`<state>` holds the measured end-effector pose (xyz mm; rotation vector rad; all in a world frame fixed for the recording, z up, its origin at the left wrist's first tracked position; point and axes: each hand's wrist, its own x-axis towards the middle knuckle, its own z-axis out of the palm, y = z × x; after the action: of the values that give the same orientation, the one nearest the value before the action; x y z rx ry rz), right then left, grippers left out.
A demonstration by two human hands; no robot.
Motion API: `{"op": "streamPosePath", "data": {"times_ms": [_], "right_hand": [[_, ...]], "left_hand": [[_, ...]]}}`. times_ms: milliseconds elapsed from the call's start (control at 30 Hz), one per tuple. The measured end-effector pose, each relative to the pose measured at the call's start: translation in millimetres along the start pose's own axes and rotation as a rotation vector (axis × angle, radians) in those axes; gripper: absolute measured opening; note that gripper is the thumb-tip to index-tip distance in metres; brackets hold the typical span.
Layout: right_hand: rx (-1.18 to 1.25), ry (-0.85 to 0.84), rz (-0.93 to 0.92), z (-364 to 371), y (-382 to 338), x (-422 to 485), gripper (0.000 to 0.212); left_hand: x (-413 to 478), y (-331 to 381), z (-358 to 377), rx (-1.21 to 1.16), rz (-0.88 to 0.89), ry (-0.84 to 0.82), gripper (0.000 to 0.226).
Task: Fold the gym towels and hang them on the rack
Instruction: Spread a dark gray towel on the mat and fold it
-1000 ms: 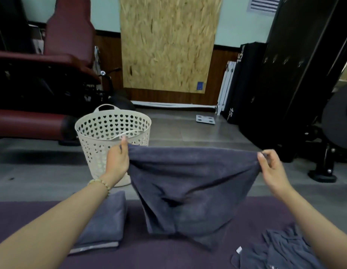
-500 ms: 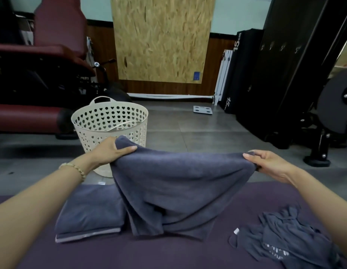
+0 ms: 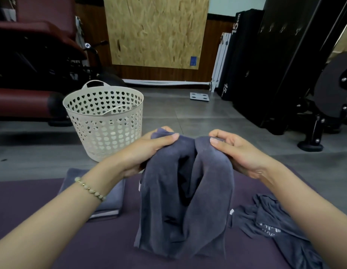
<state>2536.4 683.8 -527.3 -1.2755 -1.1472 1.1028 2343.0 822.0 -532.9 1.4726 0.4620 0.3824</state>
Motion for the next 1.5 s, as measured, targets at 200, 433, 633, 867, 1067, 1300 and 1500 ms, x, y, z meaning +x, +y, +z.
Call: {"op": "streamPosePath", "data": {"times_ms": [200, 433, 633, 867, 1067, 1300, 1500], "right_hand": [[0.06, 0.134, -0.057, -10.8, 12.5, 3.2, 0.022], [-0.355, 0.412, 0.215, -54.0, 128.6, 27.7, 0.016], [-0.417, 0.583, 0.307, -84.9, 207.9, 58.1, 0.017], [-0.12, 0.743, 0.351, -116.1, 269.8, 103.0, 0.021], [-0.25, 0.716, 0.469, -81.7, 354.3, 48.3, 0.045], [-0.268, 0.63, 0.555, -39.5, 405.3, -78.4, 0.032], [-0.157, 0.65, 0.705, -19.6, 418.4, -126.5, 0.028]], "left_hand": [[0.9, -8.8, 0.2, -0.204, -0.064, 0.06, 0.026], [53.1, -135.9, -46.8, 0.351, -0.208, 0.404, 0.02], [98.0, -216.4, -84.0, 0.792, -0.271, 0.432, 0.017], [144.0, -268.6, -80.4, 0.335, -0.22, 0.52, 0.036], [86.0, -357.8, -63.7, 0.363, -0.229, 0.396, 0.067], [-18.7, -418.4, -42.0, 0.414, -0.645, 0.352, 0.055], [-43.9, -419.5, -26.0, 0.461, -0.734, 0.088, 0.067]]}}
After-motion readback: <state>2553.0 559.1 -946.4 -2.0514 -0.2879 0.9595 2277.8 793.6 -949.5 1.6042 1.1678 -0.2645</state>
